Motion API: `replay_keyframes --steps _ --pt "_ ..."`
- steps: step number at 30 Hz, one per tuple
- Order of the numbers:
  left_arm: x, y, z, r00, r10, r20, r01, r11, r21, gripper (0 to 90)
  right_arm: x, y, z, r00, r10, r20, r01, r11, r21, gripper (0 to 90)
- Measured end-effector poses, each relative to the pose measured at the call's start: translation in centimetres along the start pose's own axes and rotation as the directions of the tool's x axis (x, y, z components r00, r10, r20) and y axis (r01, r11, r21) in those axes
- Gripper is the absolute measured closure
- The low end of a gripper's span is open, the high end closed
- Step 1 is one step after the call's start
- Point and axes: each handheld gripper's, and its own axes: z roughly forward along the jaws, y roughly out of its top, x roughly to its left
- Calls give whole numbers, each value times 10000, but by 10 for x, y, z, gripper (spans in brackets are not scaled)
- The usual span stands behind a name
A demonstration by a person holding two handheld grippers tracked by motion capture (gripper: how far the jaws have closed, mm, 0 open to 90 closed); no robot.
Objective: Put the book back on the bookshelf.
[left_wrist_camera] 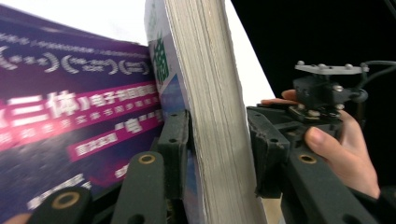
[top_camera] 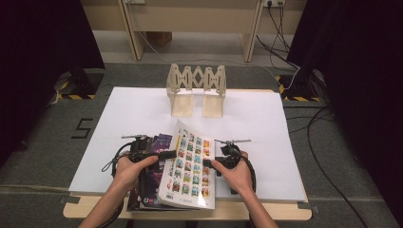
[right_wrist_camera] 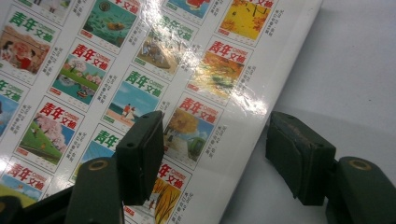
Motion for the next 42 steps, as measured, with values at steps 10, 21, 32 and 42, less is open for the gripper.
replay_keyframes --steps 10,21,32,42 --pt "-22 9 5 9990 441 109 -443 9988 208 622 3 1 -1 9994 -317 144 318 9995 -64 379" --pt "-16 8 4 9978 589 -291 -578 9977 356 638 4 1 -1 9989 -392 240 393 9992 -22 377" --pt "-1 6 0 9971 617 -452 -593 9968 531 733 -1 3 -2 9997 -234 86 235 9997 -25 394" --pt "22 6 -20 9998 -64 -201 70 9996 279 739 -16 26 6 9989 372 -293 -372 9993 -13 421"
